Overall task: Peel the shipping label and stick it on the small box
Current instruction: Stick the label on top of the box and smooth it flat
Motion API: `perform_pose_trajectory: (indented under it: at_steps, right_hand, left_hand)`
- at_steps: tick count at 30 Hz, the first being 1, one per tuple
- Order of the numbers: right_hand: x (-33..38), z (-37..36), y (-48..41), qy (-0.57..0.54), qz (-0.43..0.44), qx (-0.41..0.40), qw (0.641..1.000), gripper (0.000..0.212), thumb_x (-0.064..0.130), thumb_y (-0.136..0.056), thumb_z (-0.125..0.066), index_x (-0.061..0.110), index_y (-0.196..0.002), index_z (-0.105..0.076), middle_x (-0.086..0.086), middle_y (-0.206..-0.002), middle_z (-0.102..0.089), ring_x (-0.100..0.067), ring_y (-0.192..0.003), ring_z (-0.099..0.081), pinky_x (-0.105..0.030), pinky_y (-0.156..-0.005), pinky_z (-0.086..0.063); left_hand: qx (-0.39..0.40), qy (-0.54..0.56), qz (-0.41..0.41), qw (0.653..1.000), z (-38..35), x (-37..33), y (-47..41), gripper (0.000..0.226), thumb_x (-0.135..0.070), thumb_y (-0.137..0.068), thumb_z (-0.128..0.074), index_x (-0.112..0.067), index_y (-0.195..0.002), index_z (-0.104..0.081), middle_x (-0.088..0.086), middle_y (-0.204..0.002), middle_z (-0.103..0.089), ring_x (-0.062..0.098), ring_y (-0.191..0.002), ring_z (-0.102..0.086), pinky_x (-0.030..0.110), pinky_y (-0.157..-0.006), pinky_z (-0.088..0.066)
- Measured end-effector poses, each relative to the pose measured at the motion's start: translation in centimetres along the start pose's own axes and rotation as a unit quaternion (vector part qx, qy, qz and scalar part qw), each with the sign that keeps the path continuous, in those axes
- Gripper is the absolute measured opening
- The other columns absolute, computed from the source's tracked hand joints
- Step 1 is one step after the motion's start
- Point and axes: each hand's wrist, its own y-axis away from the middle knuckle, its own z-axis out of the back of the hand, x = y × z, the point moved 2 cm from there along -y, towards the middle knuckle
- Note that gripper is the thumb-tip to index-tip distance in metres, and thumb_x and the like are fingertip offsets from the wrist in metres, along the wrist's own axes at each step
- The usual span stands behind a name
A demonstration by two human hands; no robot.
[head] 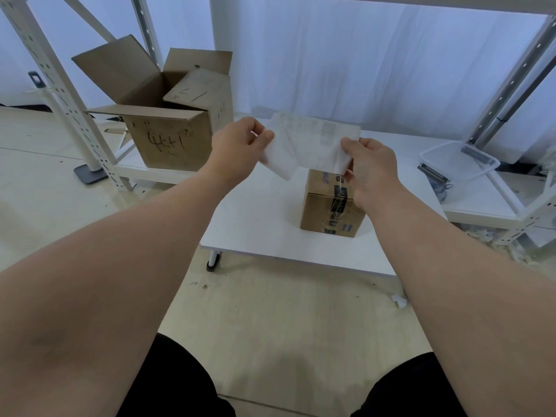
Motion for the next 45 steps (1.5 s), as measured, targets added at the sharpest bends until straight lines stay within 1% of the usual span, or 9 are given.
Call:
perform_pose_trajectory:
  at_steps: [4,8,16,23,27,31,34,39,45]
  right_hand:
    - [-0.1,-0.1,0.1,-0.027,-0.027,-0.010,0.999,0.013,0.012,-0.088,-0.064,0.016,-0.076,-0.059,-0.004,-0.084,-0.066,-0.024,-0.085,-0.064,-0.046,-0.089,-0.053]
    - [0.0,0.0,0.2,-0.028,-0.032,-0.011,0.999,0.012,0.012,-0.087,-0.066,0.016,-0.076,-0.060,-0.006,-0.087,-0.066,-0.025,-0.085,-0.064,-0.048,-0.088,-0.054]
    - [-0.2,0.3,0.3,-0.008,-0.012,-0.012,1.000,0.016,0.012,-0.089,-0.064,0.016,-0.074,-0.059,0.000,-0.080,-0.065,-0.013,-0.072,-0.063,-0.021,-0.056,-0.050]
    - [-0.3,0.9,0.4,-0.012,-0.018,-0.010,1.000,0.017,0.011,-0.089,-0.063,0.016,-0.073,-0.059,0.001,-0.077,-0.064,-0.008,-0.064,-0.061,-0.013,-0.046,-0.047]
    - [-0.4,0.8,0.3,-0.017,-0.016,-0.011,1.000,0.018,0.011,-0.089,-0.063,0.016,-0.073,-0.059,0.001,-0.077,-0.064,-0.009,-0.065,-0.061,-0.014,-0.048,-0.049]
    - [-0.5,0.6,0.2,-0.015,-0.017,-0.007,1.000,0.017,0.012,-0.091,-0.061,0.016,-0.075,-0.058,0.001,-0.078,-0.064,-0.010,-0.067,-0.061,-0.019,-0.055,-0.051]
    - [-0.5,0.5,-0.2,-0.011,-0.018,-0.014,1.000,0.016,0.014,-0.092,-0.058,0.017,-0.077,-0.056,0.000,-0.082,-0.062,-0.014,-0.076,-0.059,-0.023,-0.066,-0.050]
    - [-0.6,0.5,-0.4,-0.004,-0.015,-0.012,1.000,0.016,0.015,-0.092,-0.057,0.016,-0.076,-0.055,-0.001,-0.079,-0.060,-0.020,-0.080,-0.054,-0.032,-0.078,-0.047]
    - [-0.6,0.5,-0.6,-0.005,-0.015,-0.017,1.000,0.014,0.016,-0.091,-0.057,0.016,-0.077,-0.056,-0.005,-0.086,-0.060,-0.021,-0.084,-0.056,-0.037,-0.080,-0.050]
  left_hand:
    - [-0.016,-0.017,-0.041,0.999,-0.1,-1.0,0.3,0.018,-0.031,-0.095,-0.049,-0.015,-0.087,-0.052,0.023,-0.084,-0.065,0.024,-0.066,-0.056,0.040,-0.070,-0.050]
    - [-0.032,-0.080,-0.056,0.995,-0.3,-0.8,0.4,0.022,-0.031,-0.098,-0.045,-0.010,-0.097,-0.053,0.004,-0.059,-0.048,0.019,-0.055,-0.042,0.029,-0.054,-0.035]
    - [-0.072,-0.242,-0.021,0.967,-0.8,0.5,0.2,0.028,-0.038,-0.097,-0.043,-0.018,-0.102,-0.063,-0.003,-0.080,-0.056,0.020,-0.102,-0.048,0.037,-0.096,-0.022]
    - [-0.038,-0.171,0.026,0.984,-0.8,1.6,-0.3,0.021,-0.041,-0.095,-0.047,-0.024,-0.087,-0.059,-0.009,-0.077,-0.066,0.005,-0.072,-0.047,0.030,-0.084,-0.020]
    - [-0.028,-0.119,0.039,0.992,-0.5,1.9,-0.2,0.021,-0.040,-0.093,-0.052,-0.022,-0.088,-0.061,-0.008,-0.080,-0.067,-0.002,-0.068,-0.041,0.032,-0.092,-0.026]
    - [-0.005,-0.052,0.059,0.997,-0.1,2.4,-0.1,0.020,-0.039,-0.090,-0.056,-0.024,-0.077,-0.058,-0.009,-0.072,-0.065,0.010,-0.068,-0.050,0.043,-0.096,-0.039]
    - [0.005,-0.009,0.068,0.998,0.1,2.5,0.2,0.022,-0.035,-0.092,-0.054,-0.015,-0.082,-0.058,-0.002,-0.071,-0.064,0.019,-0.070,-0.054,0.035,-0.079,-0.047]
    - [0.003,0.001,0.070,0.998,0.1,2.1,0.5,0.020,-0.030,-0.096,-0.049,-0.011,-0.091,-0.051,-0.002,-0.066,-0.050,0.009,-0.054,-0.046,0.020,-0.049,-0.038]
    - [-0.002,0.010,0.067,0.998,0.1,2.1,0.2,0.019,-0.031,-0.095,-0.050,-0.013,-0.090,-0.050,-0.001,-0.066,-0.048,0.014,-0.055,-0.043,0.027,-0.051,-0.035]
